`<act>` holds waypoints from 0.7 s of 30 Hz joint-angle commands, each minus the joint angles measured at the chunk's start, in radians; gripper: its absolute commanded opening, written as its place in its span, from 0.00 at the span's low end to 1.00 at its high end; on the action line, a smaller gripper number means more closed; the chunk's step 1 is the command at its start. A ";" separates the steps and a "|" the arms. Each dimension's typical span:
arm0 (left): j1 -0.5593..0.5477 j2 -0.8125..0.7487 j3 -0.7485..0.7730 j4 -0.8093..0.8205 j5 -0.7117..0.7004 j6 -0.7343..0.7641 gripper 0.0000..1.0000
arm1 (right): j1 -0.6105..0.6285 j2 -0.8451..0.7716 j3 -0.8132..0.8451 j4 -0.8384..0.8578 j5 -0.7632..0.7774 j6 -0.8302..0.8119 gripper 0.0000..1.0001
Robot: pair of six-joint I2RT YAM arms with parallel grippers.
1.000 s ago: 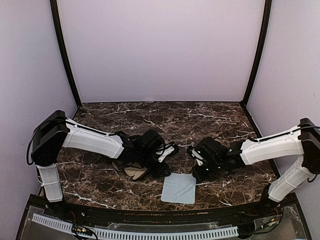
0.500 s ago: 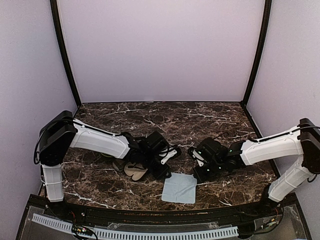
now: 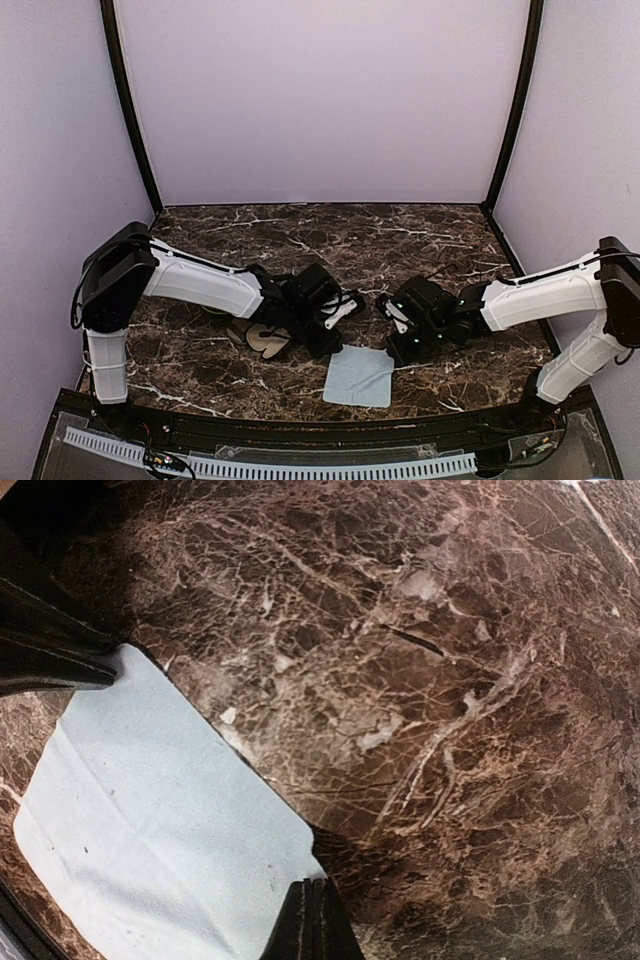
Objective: Organize the sunglasses
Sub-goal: Pick up the glasses cleaning cloth from the corner of the board.
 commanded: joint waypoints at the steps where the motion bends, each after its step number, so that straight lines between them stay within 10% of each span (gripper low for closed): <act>1: -0.010 0.015 0.005 -0.045 -0.002 0.004 0.09 | -0.012 -0.003 -0.005 0.027 0.004 -0.011 0.00; 21: -0.010 -0.153 -0.161 0.136 -0.066 -0.032 0.00 | -0.018 -0.066 -0.059 0.117 -0.009 -0.115 0.00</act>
